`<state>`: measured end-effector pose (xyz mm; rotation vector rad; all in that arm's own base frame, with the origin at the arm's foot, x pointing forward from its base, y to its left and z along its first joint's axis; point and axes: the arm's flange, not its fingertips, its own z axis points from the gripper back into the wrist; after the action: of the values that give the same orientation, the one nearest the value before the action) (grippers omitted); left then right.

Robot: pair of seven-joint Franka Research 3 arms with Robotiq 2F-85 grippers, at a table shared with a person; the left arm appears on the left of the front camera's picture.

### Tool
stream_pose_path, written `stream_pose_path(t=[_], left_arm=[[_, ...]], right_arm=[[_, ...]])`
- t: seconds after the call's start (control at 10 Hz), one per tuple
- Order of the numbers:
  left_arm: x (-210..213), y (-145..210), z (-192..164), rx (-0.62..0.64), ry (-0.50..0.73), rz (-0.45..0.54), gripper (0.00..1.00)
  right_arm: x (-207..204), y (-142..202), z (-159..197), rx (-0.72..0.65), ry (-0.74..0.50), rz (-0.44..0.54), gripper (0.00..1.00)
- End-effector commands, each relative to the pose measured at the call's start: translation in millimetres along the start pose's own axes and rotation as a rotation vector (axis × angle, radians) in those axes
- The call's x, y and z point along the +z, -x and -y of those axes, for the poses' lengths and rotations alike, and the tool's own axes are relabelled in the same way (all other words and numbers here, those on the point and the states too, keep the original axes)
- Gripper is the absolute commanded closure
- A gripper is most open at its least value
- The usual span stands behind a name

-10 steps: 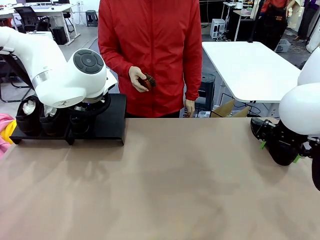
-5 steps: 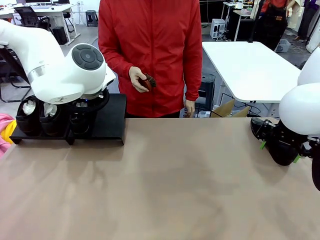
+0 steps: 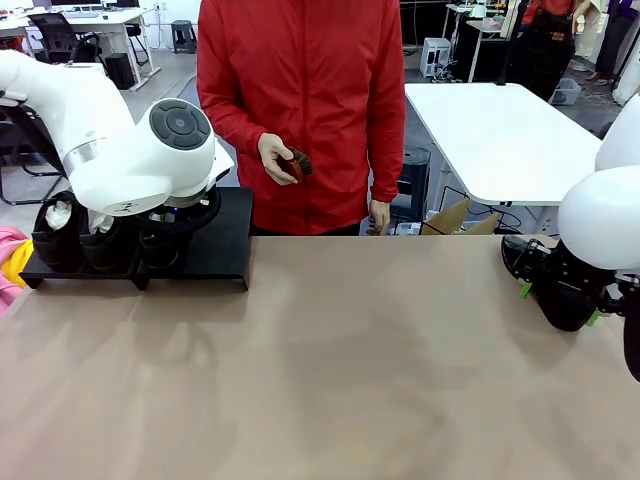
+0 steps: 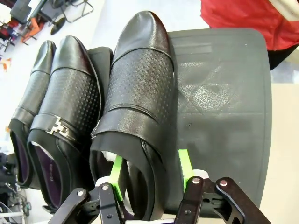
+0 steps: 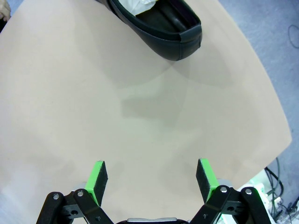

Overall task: Organize the shoes by placing them on the stand.
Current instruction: Pick up one Shoe and place it in the middle of the table.

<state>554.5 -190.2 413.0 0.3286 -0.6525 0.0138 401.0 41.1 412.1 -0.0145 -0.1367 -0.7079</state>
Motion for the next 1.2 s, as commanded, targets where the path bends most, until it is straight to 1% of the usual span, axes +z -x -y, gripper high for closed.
stream_pose_path(t=[0.0,0.2,0.3,0.4,0.5,0.6,0.7,0.8,1.0,1.1], left_arm=[[2,-6,-4,-0.004,0.004,0.009,0.43],[1,-1,0,0.001,0.000,0.002,0.43],[30,-14,-10,0.008,-0.035,0.106,0.43],[57,-25,-17,-0.045,0.001,0.147,0.43],[78,-29,-22,-0.041,-0.057,0.207,0.43],[102,-26,-22,-0.045,-0.049,0.261,0.43],[121,-18,-16,-0.092,0.028,0.294,0.43],[139,-6,-7,-0.132,0.115,0.286,0.43],[155,15,10,-0.164,0.351,0.168,0.43],[158,22,14,-0.146,0.449,0.108,0.43]], right_arm=[[1,-1,2,0.012,-0.001,0.006,0.00],[1,-1,2,0.012,-0.001,0.006,0.00],[1,-1,2,0.012,-0.001,0.006,0.00],[1,-1,2,0.012,-0.001,0.006,0.00],[1,-1,2,0.012,-0.001,0.006,0.00],[1,-1,2,0.012,-0.001,0.006,0.00],[1,-1,2,0.012,-0.001,0.006,0.00],[1,-1,2,0.012,-0.001,0.006,0.00],[1,-1,2,0.012,-0.001,0.006,0.00],[1,-1,2,0.012,-0.001,0.006,0.00]])
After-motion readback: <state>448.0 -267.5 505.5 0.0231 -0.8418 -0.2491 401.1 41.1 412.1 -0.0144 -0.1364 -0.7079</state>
